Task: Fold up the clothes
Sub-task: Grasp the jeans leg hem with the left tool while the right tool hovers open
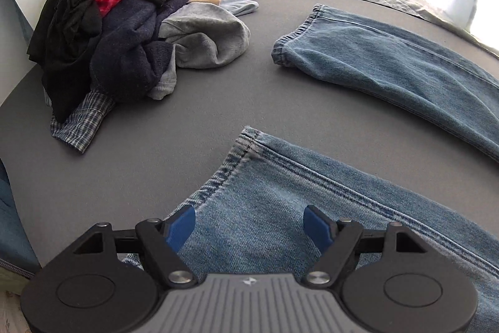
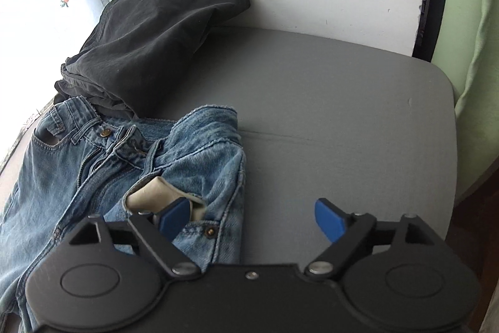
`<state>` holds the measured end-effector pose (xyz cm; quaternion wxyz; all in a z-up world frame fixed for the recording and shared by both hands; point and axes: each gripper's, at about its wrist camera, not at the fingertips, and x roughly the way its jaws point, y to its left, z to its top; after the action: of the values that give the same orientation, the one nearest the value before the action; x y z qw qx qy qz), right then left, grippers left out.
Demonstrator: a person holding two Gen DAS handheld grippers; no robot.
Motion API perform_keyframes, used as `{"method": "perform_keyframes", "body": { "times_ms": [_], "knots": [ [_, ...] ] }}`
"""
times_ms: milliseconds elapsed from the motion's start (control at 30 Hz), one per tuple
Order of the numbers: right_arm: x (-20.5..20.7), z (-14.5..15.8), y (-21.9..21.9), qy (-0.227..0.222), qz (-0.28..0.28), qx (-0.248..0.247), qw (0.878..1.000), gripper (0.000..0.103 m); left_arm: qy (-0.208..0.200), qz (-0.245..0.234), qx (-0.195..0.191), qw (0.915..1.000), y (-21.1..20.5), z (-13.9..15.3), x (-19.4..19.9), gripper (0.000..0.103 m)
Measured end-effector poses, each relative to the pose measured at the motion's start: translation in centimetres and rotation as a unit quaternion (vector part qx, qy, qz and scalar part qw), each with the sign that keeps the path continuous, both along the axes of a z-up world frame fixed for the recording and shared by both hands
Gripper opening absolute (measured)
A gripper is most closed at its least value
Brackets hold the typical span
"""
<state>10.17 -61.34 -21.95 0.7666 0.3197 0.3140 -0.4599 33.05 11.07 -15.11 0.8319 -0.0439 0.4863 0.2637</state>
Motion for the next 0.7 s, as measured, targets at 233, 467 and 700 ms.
{"method": "perform_keyframes", "body": {
  "times_ms": [233,467,700],
  "knots": [
    [1.3,-0.2,5.8,0.013,0.039,0.016,0.999,0.098,-0.005,-0.013,-0.031,0.9994,4.2,-1.7,2.5,0.079],
    [2.0,-1.3,10.8,0.016,0.031,0.041,0.999,0.101,-0.034,-0.024,-0.091,0.995,6.2,-2.4,3.6,0.08],
    [2.8,-1.1,12.6,0.036,0.052,0.049,0.997,0.102,-0.1,-0.007,-0.125,0.9871,6.7,0.2,2.7,0.012]
  ]
}}
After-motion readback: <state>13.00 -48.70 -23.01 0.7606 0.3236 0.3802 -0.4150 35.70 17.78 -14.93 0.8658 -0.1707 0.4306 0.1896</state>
